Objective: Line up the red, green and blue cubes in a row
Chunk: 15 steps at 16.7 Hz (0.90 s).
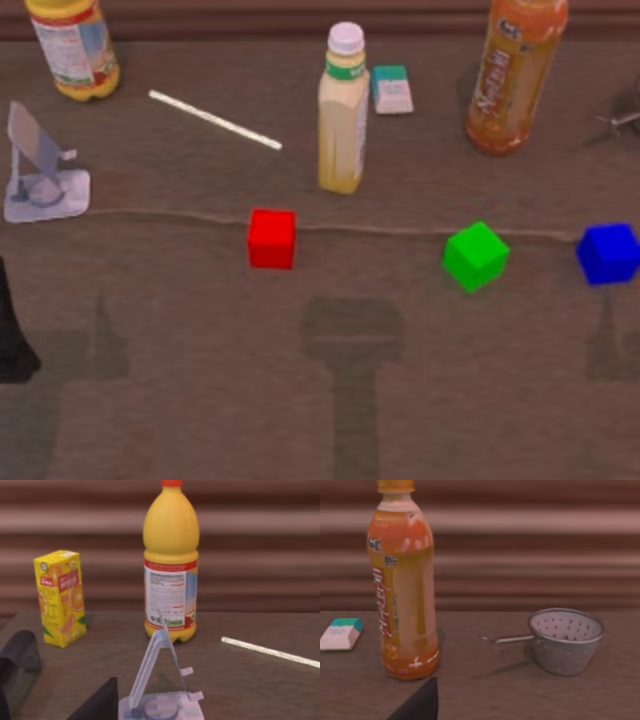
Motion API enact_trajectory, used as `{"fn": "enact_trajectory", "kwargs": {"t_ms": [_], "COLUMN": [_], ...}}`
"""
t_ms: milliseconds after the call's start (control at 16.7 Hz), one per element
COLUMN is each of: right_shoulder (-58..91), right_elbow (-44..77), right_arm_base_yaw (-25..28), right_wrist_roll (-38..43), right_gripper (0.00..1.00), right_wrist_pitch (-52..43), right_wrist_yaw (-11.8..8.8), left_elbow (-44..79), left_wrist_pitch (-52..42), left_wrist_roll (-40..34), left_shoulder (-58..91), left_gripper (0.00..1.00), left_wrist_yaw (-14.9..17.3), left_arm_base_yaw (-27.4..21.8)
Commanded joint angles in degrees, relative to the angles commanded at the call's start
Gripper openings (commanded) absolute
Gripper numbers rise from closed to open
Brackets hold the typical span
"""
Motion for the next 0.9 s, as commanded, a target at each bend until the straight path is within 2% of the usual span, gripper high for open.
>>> {"fn": "enact_trajectory", "kwargs": {"t_ms": [240, 420, 660, 900], "right_shoulder": [0.0, 0.0, 0.0, 0.0], "right_elbow": [0.0, 0.0, 0.0, 0.0], "right_arm_base_yaw": [0.0, 0.0, 0.0, 0.0], "right_wrist_roll": [0.0, 0.0, 0.0, 0.0], "right_gripper": [1.0, 1.0, 1.0, 1.0], "right_wrist_pitch": [0.0, 0.0, 0.0, 0.0], "right_wrist_yaw": [0.0, 0.0, 0.0, 0.0], "left_elbow": [1.7, 8.7, 25.8, 48.1], "left_wrist_pitch": [-1.2, -6.0, -16.6, -30.1], "left_wrist_roll": [-0.4, -1.9, -5.1, -9.1], "left_shoulder": [1.7, 8.8, 26.8, 52.6], "left_gripper": [1.0, 1.0, 1.0, 1.0], "left_wrist_yaw": [0.1, 0.3, 0.3, 0.2], "left_arm_base_yaw": [-0.6, -2.5, -6.4, -11.2]}}
